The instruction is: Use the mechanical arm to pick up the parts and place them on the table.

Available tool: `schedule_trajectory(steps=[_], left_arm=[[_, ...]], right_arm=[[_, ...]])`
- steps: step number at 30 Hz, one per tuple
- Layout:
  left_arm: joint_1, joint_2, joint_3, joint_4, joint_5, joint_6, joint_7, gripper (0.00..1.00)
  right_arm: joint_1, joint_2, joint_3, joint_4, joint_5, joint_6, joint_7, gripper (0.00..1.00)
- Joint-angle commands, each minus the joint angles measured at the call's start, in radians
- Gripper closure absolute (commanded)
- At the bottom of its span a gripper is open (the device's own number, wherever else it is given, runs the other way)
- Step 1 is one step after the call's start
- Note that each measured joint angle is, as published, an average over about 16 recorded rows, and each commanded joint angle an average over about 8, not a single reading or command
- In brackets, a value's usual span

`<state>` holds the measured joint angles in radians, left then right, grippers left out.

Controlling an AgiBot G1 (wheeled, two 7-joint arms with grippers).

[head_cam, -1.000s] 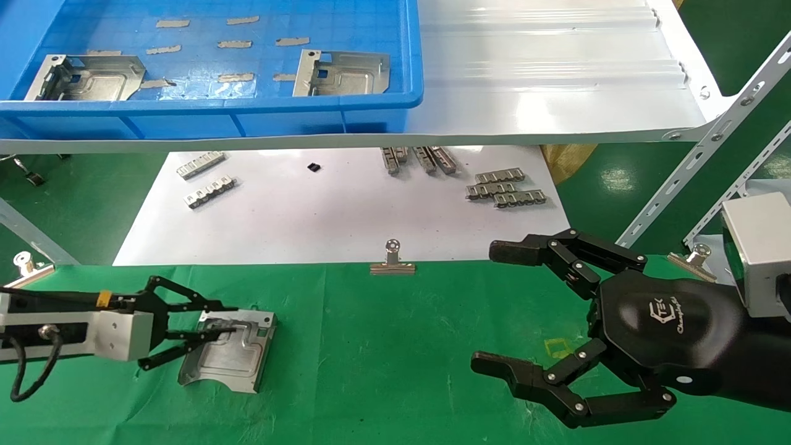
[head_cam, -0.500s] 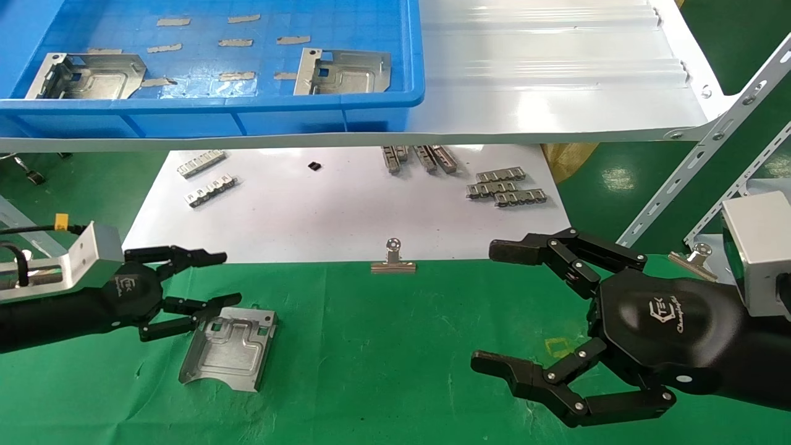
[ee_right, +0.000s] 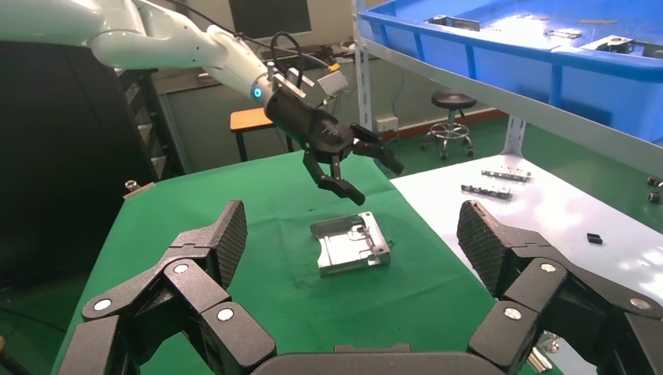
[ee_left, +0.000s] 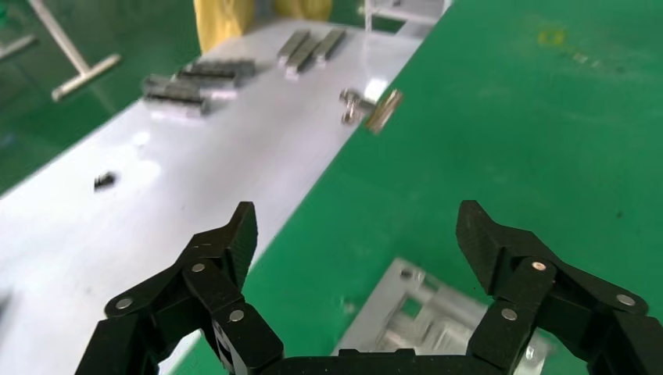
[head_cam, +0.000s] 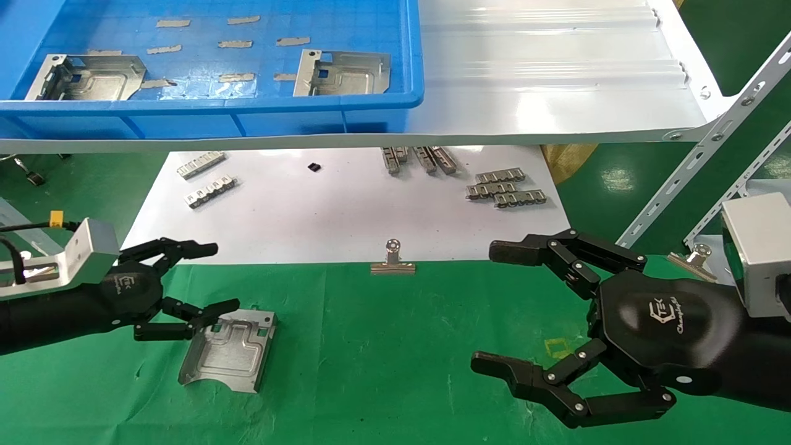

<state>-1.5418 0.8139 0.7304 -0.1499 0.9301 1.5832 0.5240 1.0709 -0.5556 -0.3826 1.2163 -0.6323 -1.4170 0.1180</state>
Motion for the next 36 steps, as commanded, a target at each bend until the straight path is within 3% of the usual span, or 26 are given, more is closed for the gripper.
schedule_trajectory(steps=[1,36], left_arm=[[0.015,-0.006,-0.015,-0.035,-0.007,-0.003,-0.023,0.0],[0.315,-0.137,-0.304,-0.764,-0.135,-0.059,-0.48,0.0]], right_arm=[[0.0,0.0,0.0,0.0,0.0,0.0,0.0,0.0],[0.0,0.0,0.0,0.0,0.0,0.0,0.0,0.0]])
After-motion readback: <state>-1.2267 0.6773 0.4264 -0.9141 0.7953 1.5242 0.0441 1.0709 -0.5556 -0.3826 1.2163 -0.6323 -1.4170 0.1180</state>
